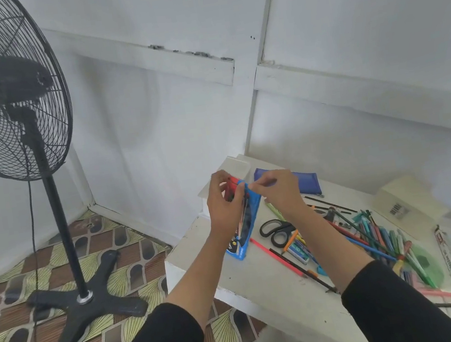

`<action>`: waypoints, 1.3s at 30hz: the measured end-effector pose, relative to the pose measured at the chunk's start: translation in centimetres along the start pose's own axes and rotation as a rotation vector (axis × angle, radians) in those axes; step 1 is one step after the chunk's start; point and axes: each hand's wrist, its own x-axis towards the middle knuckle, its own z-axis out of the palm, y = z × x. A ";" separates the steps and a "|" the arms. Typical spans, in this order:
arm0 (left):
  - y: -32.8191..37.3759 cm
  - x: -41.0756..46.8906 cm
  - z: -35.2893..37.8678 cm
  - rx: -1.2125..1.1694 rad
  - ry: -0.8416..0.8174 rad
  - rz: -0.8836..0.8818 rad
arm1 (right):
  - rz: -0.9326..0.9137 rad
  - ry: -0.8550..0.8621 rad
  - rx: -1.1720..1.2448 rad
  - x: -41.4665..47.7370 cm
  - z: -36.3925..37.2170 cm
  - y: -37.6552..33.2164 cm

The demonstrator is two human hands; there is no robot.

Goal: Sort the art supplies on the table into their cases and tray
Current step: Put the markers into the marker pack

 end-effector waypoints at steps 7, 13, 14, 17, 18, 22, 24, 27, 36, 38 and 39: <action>-0.9 0.8 -0.5 0.161 -0.069 0.068 | -0.155 -0.099 -0.047 -0.2 0.1 0.8; -1.0 0.8 -1.0 0.145 -0.157 -0.027 | -0.156 -0.053 -0.054 -1.0 0.1 1.5; -0.6 0.8 -1.1 0.146 -0.161 -0.033 | -0.166 -0.020 -0.036 -1.5 0.1 1.5; 1.0 0.9 -1.0 0.173 -0.173 0.006 | -0.183 0.124 0.053 -2.8 -0.4 1.7; 1.7 0.8 -0.7 0.170 -0.176 0.022 | -0.171 0.176 0.093 -3.3 -0.8 1.8; 5.4 -0.5 2.1 0.012 -0.131 0.058 | -0.090 0.246 0.242 -6.1 -3.1 2.6; 6.6 -1.5 4.1 -0.078 -0.107 0.041 | -0.109 0.226 0.257 -8.2 -4.7 3.1; 7.3 -3.5 7.7 -0.180 -0.117 -0.055 | -0.125 0.266 0.169 -11.4 -7.7 4.7; 7.0 -14.6 20.6 -0.272 -0.489 -0.290 | 0.229 0.430 -0.433 -21.3 -18.3 12.6; 7.2 -17.4 23.0 -0.285 -0.549 -0.346 | 0.272 0.512 -0.455 -23.3 -20.2 14.5; 7.2 -18.8 24.3 -0.296 -0.591 -0.386 | 0.296 0.551 -0.445 -24.4 -21.4 15.5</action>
